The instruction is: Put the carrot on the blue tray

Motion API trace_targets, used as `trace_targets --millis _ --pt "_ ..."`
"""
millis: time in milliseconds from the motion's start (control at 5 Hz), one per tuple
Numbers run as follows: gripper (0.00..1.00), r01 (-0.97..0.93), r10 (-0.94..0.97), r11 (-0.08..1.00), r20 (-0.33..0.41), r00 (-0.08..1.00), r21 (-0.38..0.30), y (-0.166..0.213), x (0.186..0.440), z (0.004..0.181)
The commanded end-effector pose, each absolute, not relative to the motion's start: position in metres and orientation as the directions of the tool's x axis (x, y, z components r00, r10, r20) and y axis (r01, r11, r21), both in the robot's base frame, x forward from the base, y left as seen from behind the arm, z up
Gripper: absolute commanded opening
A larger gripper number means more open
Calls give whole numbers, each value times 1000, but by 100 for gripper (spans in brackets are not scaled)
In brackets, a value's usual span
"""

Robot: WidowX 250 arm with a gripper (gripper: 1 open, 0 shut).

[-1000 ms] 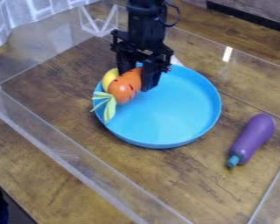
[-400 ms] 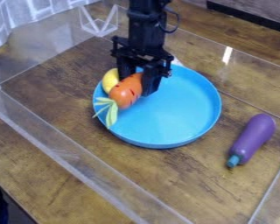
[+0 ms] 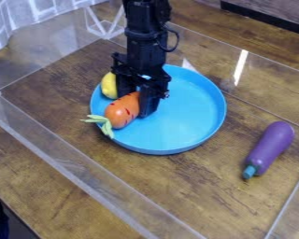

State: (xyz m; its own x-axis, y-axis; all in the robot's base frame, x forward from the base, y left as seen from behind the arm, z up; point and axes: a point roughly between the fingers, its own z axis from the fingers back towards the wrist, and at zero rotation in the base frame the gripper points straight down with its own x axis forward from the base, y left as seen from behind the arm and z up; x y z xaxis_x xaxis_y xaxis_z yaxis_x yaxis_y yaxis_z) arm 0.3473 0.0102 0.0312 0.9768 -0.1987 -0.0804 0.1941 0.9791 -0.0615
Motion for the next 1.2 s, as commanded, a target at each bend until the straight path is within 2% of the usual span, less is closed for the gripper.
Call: trace_targets --millis 0,200,400,600,800,1000 --pt "100 206 -206 978 5 979 -39 14 351 47" --pt "100 224 -223 974 18 975 -35 11 349 37" --pt "100 229 -228 973 29 973 -33 1 346 48" --pt "0 234 -233 972 37 972 -31 -8 343 57" --pt "0 254 -253 967 41 967 -29 2 343 58" --pt "100 267 -266 963 48 963 -20 15 344 62"
